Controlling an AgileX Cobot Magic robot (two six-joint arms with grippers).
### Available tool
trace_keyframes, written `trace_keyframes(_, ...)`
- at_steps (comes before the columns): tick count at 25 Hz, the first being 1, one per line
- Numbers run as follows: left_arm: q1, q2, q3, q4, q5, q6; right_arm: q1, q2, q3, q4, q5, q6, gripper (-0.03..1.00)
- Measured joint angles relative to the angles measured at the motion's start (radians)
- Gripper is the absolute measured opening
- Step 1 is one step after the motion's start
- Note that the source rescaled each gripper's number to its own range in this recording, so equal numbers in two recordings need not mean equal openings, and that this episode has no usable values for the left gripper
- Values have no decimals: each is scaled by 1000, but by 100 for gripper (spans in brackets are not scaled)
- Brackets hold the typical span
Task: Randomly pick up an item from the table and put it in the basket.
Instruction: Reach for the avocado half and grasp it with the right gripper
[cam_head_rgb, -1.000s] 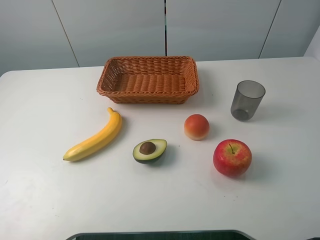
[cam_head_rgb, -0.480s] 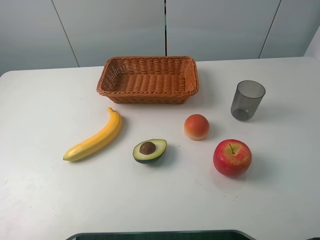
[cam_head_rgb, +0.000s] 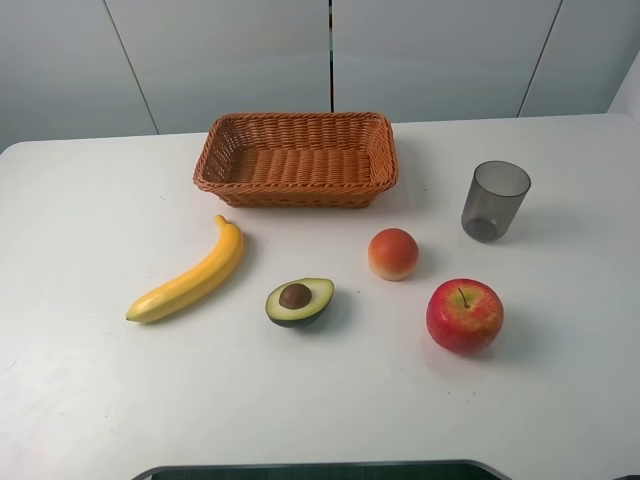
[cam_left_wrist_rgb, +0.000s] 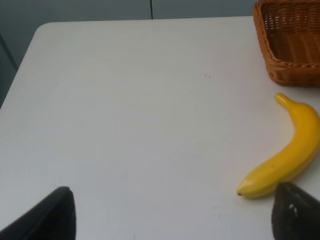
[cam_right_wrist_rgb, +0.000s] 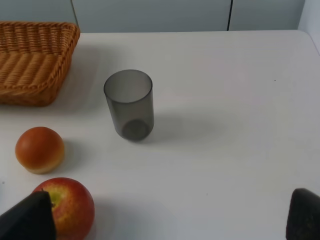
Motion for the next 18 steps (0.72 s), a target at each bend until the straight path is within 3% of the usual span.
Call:
trace_keyframes(8,0,0,0,0,0,0,0,243,-146,-9,0,0,100)
trace_keyframes(18,0,0,0,0,0,0,0,532,-162,65,-2,2,100)
